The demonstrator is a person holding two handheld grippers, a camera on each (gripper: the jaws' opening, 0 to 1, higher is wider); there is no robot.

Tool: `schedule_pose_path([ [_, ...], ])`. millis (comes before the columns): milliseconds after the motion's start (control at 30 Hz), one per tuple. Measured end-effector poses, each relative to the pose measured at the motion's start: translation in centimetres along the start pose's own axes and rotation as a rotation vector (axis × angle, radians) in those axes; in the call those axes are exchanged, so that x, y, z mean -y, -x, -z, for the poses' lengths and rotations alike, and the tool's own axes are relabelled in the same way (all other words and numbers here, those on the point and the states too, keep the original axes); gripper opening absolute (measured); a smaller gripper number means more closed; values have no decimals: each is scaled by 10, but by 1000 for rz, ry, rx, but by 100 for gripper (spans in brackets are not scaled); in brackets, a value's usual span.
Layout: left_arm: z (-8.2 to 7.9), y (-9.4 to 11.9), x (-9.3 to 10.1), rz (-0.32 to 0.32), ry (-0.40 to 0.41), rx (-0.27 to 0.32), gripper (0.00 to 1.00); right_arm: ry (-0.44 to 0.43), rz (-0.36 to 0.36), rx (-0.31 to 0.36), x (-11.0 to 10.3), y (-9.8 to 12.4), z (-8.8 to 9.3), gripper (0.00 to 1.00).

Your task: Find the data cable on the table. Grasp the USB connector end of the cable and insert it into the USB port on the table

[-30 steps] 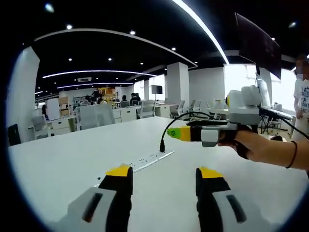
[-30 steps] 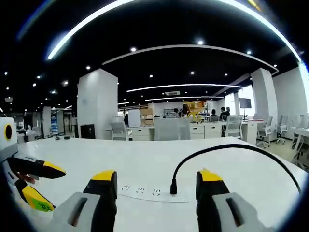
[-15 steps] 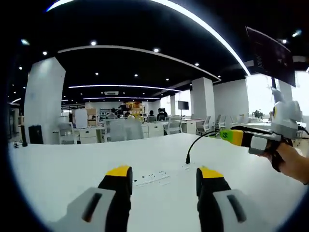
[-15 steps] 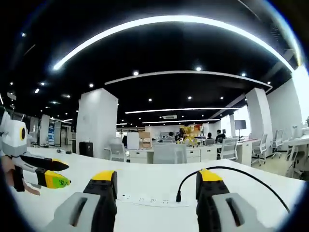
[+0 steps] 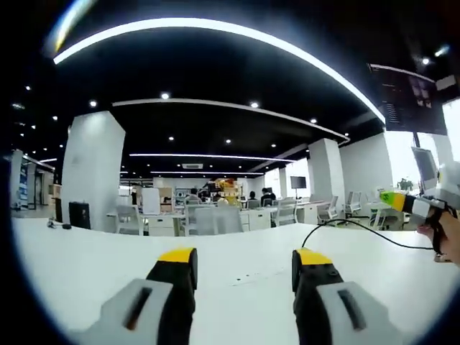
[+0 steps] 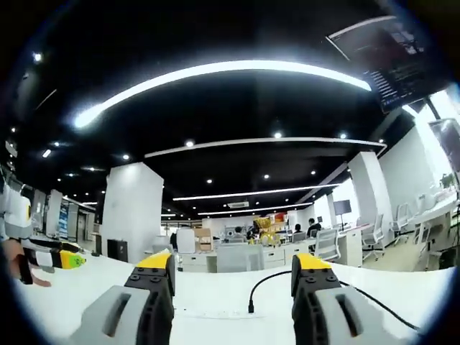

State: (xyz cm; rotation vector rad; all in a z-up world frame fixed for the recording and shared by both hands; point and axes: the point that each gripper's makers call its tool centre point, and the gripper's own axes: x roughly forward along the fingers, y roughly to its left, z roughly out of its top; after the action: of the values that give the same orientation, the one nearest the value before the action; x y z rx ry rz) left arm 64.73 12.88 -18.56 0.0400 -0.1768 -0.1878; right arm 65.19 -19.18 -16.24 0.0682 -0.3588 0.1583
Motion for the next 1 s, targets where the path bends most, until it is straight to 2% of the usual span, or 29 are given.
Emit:
schedule_pose_path([
  [167,-2,26,-23,-97,-1,41,53,29,49,52,13,32,-3,66],
  [367,5,41,-40,-182,-30,69,52,13,71,77,20,46,10,66],
  [533,6,44,-47,-205,-26,85,52,28,79,106,20,51,14,66],
  [700,13,50,-51,-231,-71,77,52,-6,63,133,21,52,17,66],
  [833,24,55,-45,-220,-107,49,52,-24,47,120,19,53,23,67],
  [1000,24,53,-39,-194,-96,53,52,17,40,99,14,55,26,67],
])
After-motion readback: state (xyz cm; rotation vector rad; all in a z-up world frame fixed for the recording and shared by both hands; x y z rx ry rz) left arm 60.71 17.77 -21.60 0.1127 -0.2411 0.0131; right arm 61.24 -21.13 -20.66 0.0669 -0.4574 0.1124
